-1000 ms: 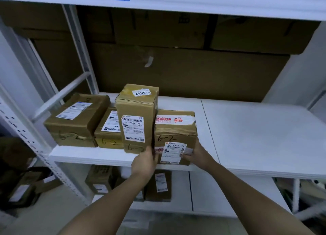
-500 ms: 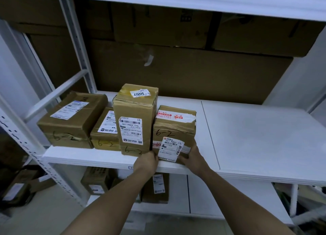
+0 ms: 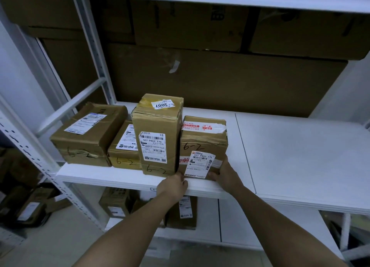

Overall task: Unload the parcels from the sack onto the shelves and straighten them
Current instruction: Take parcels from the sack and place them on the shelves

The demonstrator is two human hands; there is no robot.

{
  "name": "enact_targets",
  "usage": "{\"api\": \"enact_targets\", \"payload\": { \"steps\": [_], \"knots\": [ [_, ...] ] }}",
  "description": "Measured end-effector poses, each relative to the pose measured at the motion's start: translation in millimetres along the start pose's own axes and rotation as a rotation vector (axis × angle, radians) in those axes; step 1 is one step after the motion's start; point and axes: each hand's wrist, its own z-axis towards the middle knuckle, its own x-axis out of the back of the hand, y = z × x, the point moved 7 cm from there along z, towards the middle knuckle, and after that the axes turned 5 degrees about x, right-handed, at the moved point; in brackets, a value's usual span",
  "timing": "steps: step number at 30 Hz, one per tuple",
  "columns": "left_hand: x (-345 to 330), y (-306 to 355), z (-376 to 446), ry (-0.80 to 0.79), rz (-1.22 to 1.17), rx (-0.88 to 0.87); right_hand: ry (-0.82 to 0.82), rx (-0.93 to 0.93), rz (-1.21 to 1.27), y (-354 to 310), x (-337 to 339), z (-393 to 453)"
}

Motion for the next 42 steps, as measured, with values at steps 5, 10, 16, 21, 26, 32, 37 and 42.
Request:
{"api": "enact_targets", "payload": {
  "steps": [5,10,16,21,26,32,37,42],
  "knots": [
    [5,-13,1,0.007,0.008,0.046,0.003,-0.019,-0.035,1,-2,0],
    [7,-16,0,-0.009,0.004,0.051,-0.001,-0.044,-0.060,2,-2,-3],
    [3,-13,-8,-0.043,0.031,0.012,-0.009,-0.120,-0.089,8,-1,-10],
    [-11,1,-16,-0.131,0.052,-0.075,0.006,-0.207,-0.180,20,12,-39],
    [-27,45,-30,-0.179,0.069,-0.177,0.021,-0.269,-0.262,39,41,-85],
    [-57,149,-69,-0.194,0.112,-0.341,0.094,-0.323,-0.288,80,112,-143],
    [-106,245,-119,-0.227,0.142,-0.444,0.142,-0.383,-0.328,143,191,-206],
    [-172,337,-177,-0.244,0.121,-0.455,0.118,-0.466,-0.322,232,267,-281]
  ]
}}
